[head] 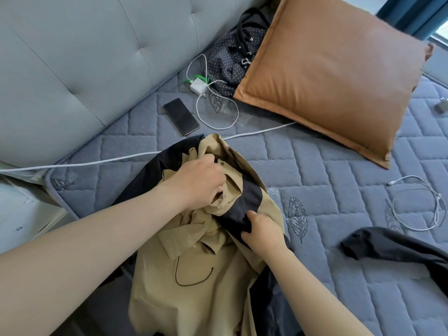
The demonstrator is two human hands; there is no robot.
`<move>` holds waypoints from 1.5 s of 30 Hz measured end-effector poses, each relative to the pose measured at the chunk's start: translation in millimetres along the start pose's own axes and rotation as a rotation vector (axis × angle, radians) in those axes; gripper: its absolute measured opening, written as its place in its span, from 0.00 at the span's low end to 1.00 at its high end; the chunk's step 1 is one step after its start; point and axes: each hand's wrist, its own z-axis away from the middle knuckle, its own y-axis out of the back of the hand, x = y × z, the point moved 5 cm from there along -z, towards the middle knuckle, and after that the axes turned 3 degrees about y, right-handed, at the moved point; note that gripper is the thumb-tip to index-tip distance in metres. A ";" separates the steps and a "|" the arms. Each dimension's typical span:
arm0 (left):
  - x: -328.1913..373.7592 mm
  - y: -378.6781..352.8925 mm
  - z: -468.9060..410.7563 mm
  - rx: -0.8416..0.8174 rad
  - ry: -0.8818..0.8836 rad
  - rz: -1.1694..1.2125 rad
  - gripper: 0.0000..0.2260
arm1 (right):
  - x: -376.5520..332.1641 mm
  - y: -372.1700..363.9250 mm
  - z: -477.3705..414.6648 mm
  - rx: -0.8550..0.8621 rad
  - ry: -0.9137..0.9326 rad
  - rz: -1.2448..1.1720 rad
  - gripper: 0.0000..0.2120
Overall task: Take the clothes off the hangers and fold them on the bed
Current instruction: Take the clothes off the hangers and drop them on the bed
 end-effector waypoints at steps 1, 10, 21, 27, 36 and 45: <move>6.7 12.4 -0.4 0.045 -0.022 -0.001 0.12 | -0.5 7.2 6.2 0.028 0.008 -0.042 0.11; 68.6 129.5 9.3 0.262 -0.097 -0.027 0.13 | -3.3 117.6 61.8 0.354 0.037 -0.248 0.10; 139.9 265.2 93.9 0.524 -0.062 0.186 0.09 | -12.0 237.3 183.3 0.508 0.323 -0.122 0.04; 183.1 321.4 134.0 0.660 -0.048 0.192 0.08 | -15.6 297.0 250.5 0.586 0.398 -0.052 0.05; 214.9 387.4 223.1 0.795 0.028 0.172 0.06 | -51.7 353.4 331.0 0.752 0.545 0.095 0.09; 230.7 414.0 340.4 0.986 0.099 0.286 0.07 | -114.4 364.1 405.4 0.860 0.806 0.113 0.12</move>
